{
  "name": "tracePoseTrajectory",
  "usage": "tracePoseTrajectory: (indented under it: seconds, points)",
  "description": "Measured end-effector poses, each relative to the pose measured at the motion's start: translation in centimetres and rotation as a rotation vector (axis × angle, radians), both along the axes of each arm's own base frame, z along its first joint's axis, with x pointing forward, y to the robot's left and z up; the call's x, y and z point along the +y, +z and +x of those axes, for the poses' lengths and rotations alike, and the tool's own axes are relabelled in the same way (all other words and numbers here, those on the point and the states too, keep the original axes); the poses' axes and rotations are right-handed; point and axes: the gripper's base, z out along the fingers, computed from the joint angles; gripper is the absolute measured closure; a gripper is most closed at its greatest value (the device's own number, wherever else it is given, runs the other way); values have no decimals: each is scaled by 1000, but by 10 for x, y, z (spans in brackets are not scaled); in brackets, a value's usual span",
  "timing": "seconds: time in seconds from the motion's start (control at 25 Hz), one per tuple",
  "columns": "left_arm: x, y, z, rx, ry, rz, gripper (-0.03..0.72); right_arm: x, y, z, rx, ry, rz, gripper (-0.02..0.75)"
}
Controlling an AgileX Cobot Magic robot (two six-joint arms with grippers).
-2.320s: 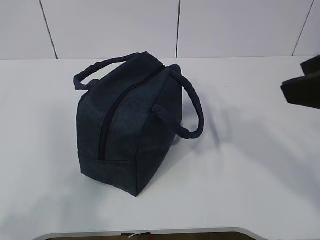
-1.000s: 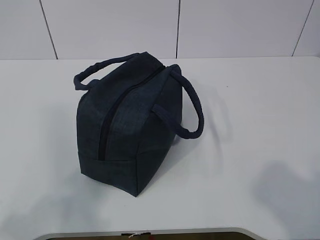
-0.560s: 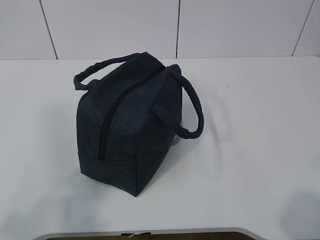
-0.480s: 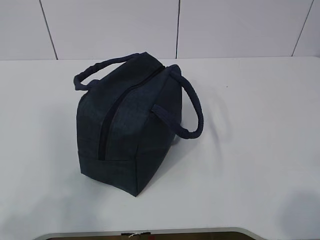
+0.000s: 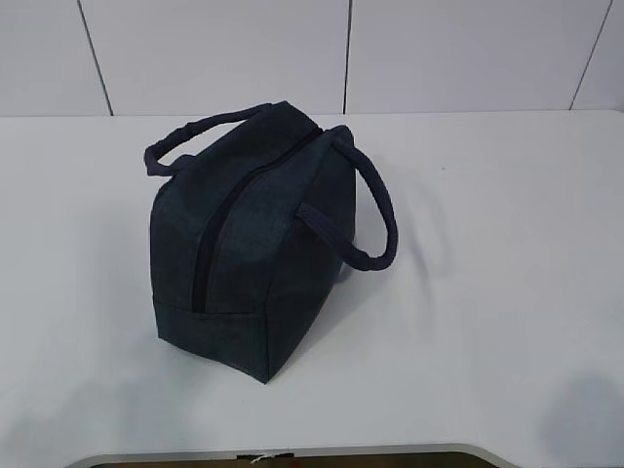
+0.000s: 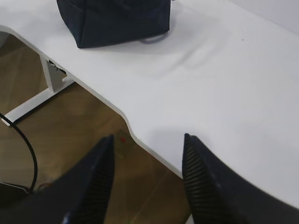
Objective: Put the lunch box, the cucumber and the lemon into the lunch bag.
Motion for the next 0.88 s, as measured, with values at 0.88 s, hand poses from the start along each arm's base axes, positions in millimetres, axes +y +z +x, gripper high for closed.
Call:
tracePoseTrajectory:
  seconds: [0.88]
  points:
    - [0, 0, 0, 0, 0, 0, 446, 9, -27, 21, 35, -28, 12, 351]
